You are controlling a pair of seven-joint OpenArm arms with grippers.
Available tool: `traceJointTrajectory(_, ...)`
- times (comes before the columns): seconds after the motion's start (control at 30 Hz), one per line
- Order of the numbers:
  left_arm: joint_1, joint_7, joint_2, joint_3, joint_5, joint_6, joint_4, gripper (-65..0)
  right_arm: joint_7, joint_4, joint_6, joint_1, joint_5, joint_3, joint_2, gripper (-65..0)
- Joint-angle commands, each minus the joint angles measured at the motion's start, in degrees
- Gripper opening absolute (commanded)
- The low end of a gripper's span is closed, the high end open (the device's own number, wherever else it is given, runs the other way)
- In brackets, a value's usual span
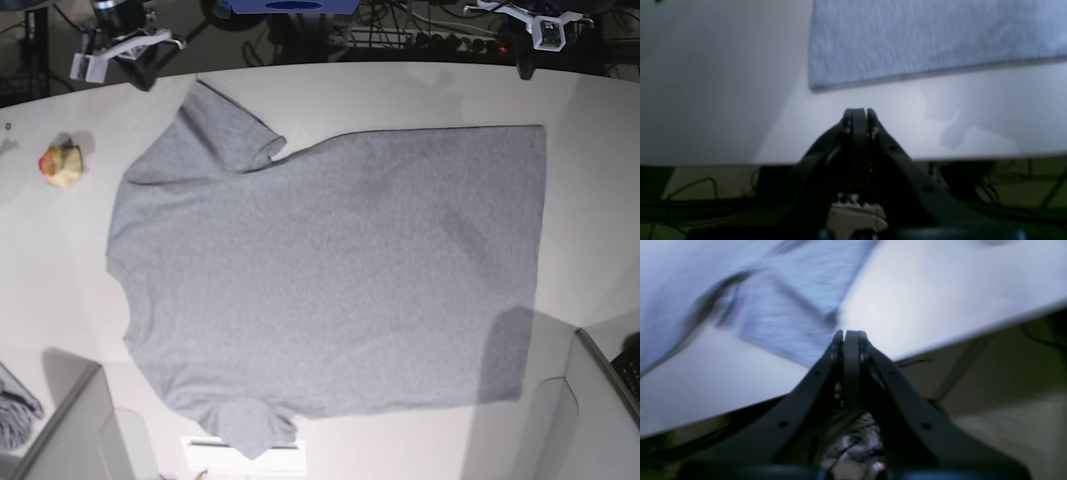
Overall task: Fold the T-shirt properly
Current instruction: 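Move both grippers down to the shirt's collar-side corners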
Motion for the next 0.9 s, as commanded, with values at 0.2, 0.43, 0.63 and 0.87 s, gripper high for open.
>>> traceJointTrajectory(0.2,-0.7,-1.0,-0.1,-2.2,-0.2,0.5,0.6,-65.0,-21.1,0.7,4.7,8.1,13.4,8.7,0.8,-44.6)
traceJointTrajectory(0.43,-2.1,-0.5,-0.1,-2.7,-0.8,0.5,0.5,-65.0,-36.4,-1.6,4.7,17.1,15.8,14.8,0.3,-33.5)
traceJointTrajectory(0.63,-2.6,-0.4,-0.2,-5.0,-14.3,0.3,0.3,-48.1,-42.0,-7.4,4.5,21.7,15.5,15.8,0.3,-33.2)
traceJointTrajectory(0.87,-2.9,-0.4,-0.2,-5.8,-16.4,0.2,0.3,-31.1,-42.0,-15.2,4.5,24.8,15.5,15.5,1.4,-33.0)
